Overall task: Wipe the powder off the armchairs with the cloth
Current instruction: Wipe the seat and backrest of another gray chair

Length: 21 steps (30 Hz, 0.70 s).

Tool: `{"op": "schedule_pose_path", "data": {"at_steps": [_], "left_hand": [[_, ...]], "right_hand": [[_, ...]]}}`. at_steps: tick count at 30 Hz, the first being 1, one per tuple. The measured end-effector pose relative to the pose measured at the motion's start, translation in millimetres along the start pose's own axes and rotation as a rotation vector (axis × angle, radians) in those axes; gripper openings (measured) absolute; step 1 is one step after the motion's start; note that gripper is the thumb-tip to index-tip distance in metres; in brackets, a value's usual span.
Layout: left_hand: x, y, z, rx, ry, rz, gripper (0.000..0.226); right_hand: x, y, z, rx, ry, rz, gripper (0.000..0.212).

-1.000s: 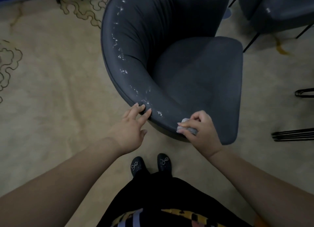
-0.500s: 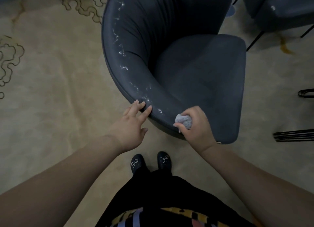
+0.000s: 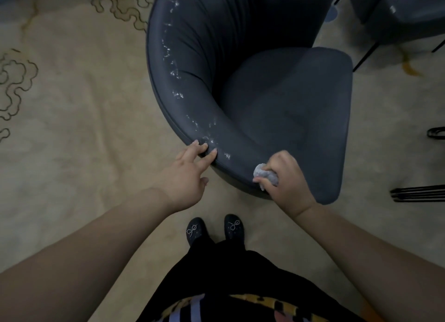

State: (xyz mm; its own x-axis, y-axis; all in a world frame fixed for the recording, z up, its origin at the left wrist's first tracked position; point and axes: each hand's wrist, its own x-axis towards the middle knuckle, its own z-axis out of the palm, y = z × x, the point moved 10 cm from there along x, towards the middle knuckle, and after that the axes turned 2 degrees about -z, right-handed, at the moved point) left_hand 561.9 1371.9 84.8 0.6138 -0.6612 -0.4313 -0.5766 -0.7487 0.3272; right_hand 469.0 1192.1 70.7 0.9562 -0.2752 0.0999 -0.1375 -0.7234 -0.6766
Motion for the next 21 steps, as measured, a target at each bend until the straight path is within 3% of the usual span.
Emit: {"op": "schedule_pose_path", "data": {"at_steps": [7,13,17,21], "left_hand": [[-4.0,0.8,3.9,-0.002,0.059,0.021,0.068],[-10.5,-4.0,6.5,0.064,0.104,0.05,0.068],[-15.3,-13.7,0.8,0.059,0.192,0.002,0.067],[-14.9,-32.2,-10.7,-0.13,0.281,-0.155,0.068]], "right_hand": [[54.8,-33.2,35.1,0.044,-0.099,0.04,0.031],[14.9,-17.0,13.1,0.019,-0.029,-0.018,0.024],[38.6,-41.2,32.8,0.035,-0.054,-0.046,0.025],[73.2,-64.8,57.2,0.0,-0.165,-0.103,0.024]]}}
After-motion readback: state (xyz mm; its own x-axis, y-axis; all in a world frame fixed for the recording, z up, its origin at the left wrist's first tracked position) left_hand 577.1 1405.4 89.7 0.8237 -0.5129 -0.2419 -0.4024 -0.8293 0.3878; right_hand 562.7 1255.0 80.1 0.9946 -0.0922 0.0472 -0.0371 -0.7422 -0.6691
